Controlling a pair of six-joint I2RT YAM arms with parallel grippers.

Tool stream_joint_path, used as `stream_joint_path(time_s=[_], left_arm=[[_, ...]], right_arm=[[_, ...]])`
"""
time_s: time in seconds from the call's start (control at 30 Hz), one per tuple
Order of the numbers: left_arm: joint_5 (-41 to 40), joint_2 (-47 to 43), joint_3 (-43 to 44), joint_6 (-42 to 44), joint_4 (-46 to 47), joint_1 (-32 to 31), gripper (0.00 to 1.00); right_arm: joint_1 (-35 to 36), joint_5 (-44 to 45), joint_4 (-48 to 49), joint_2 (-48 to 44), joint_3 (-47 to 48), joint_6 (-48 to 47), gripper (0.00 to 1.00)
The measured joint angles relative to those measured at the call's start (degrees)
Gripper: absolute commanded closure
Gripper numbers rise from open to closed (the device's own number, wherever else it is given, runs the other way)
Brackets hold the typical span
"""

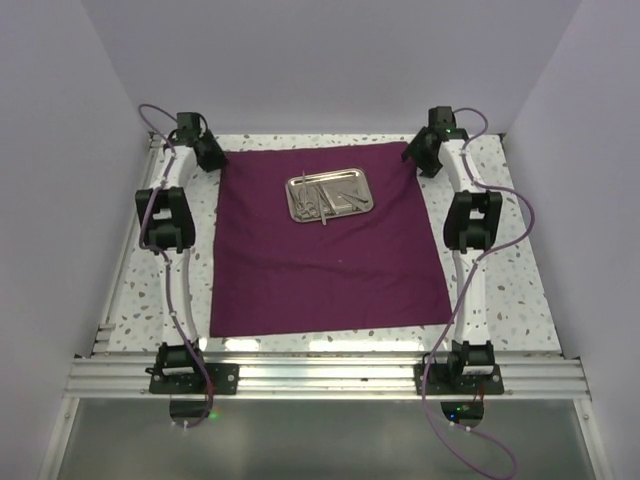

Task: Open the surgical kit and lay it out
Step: Adjust the surgical kit at the center of the board.

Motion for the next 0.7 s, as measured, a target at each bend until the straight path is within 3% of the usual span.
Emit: stream_joint_path(time_s=[0.1, 0.17, 0.33, 0.5, 0.7], left_arm=[[-0.5, -3.1, -4.7, -0.4, 3.1, 0.5, 0.08], [-0.8, -6.9, -8.9, 0.1, 3.2, 0.9, 0.0], [-1.0, -16.8, -17.8, 0.9, 3.0, 1.2, 0.0], [-0.4, -34.4, -36.3, 2.3, 2.8, -0.3, 0.03], [3.4, -52.9, -58.1, 6.5, 2.7, -10.6, 0.12]], right_arm=[[0.1, 1.6, 1.4, -3.7, -5.3, -0.6, 0.11], [0.0, 3.7, 1.1, -7.8, -11.7, -0.9, 0.11], [-0.3, 7.7, -2.5, -18.0, -26.5, -1.6, 0.12], [-0.4, 7.4, -3.0, -32.4, -39.4, -3.0, 0.13], [0.0, 5.2, -0.7, -50.0, -54.6, -5.0, 0.13]])
